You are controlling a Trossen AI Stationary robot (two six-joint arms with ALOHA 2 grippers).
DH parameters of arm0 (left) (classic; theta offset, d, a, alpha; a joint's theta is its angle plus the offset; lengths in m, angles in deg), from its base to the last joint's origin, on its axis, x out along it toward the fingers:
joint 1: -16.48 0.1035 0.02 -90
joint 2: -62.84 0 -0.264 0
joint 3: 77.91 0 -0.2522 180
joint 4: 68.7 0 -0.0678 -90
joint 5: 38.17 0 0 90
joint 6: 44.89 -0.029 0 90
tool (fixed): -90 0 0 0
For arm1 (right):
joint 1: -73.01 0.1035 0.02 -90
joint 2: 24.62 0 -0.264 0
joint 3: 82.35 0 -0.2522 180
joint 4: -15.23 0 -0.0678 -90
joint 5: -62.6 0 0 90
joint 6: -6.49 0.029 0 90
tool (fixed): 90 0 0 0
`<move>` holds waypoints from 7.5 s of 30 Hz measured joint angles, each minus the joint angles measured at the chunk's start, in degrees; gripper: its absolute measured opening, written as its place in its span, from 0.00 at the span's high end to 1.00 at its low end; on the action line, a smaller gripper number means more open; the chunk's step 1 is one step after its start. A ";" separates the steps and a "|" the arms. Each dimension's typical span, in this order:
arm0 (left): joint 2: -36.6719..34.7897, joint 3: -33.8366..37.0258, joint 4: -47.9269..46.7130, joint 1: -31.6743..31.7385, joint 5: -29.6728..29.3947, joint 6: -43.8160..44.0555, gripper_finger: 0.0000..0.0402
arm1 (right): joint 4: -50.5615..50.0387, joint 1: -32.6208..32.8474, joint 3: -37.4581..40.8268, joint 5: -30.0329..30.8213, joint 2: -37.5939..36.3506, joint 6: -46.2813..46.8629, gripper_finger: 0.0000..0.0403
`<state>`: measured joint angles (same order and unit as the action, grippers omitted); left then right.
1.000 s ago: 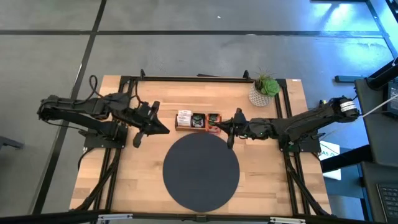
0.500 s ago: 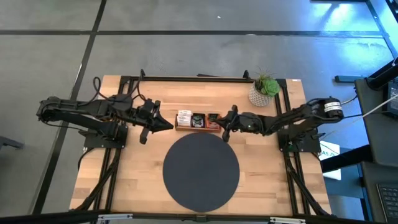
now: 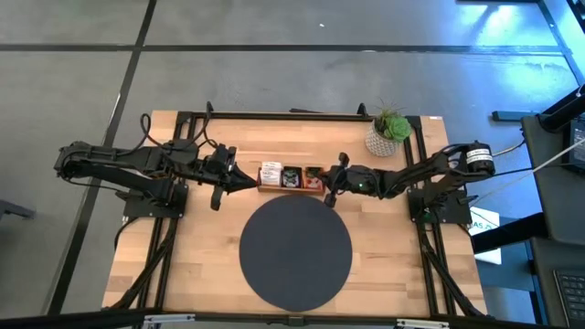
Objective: Pick & Place Tea
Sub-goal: Put the orange tea bag into the right of the wooden organizer, then adjust the orange tea bags in the wooden organizer
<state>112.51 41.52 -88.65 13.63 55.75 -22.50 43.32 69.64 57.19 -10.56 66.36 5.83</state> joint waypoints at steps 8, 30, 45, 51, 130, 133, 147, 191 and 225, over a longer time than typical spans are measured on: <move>0.02 0.00 -0.07 0.02 -3.32 -0.04 0.96 | 1.03 0.22 0.00 -1.11 3.46 -2.44 0.98; 0.02 0.00 -0.36 0.02 -3.52 -0.15 0.97 | 2.07 0.26 0.04 -6.64 2.86 6.31 0.83; 0.13 -0.02 -3.34 -0.04 -2.84 -1.11 0.97 | -22.35 0.22 -7.26 -12.95 -15.53 7.40 0.69; 1.00 -0.11 -3.81 -0.05 -2.84 -2.10 0.96 | -47.87 -0.97 -22.38 -12.85 -12.17 9.54 0.69; 6.58 -0.04 -6.38 -0.85 -2.84 -3.63 0.97 | -61.70 4.87 -33.60 11.10 4.56 13.98 0.69; 6.58 -0.04 -6.44 -0.85 -2.84 -3.63 0.97 | -62.32 4.81 -34.76 13.83 4.19 13.92 0.69; 4.29 -0.02 -7.76 -0.90 -3.53 -2.12 0.97 | -45.12 2.94 -34.82 11.22 4.61 9.22 0.69; 3.32 -0.02 -9.12 -0.92 -4.37 -2.03 0.96 | -62.97 -1.10 -54.65 7.65 21.76 -4.15 0.69; 3.32 -0.02 -9.08 -0.96 -4.33 -3.10 0.97 | -66.13 2.95 -56.35 10.49 23.67 -1.06 0.69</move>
<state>115.83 41.50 -97.74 12.68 51.43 -25.60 -22.81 72.59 0.84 -0.07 90.03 4.77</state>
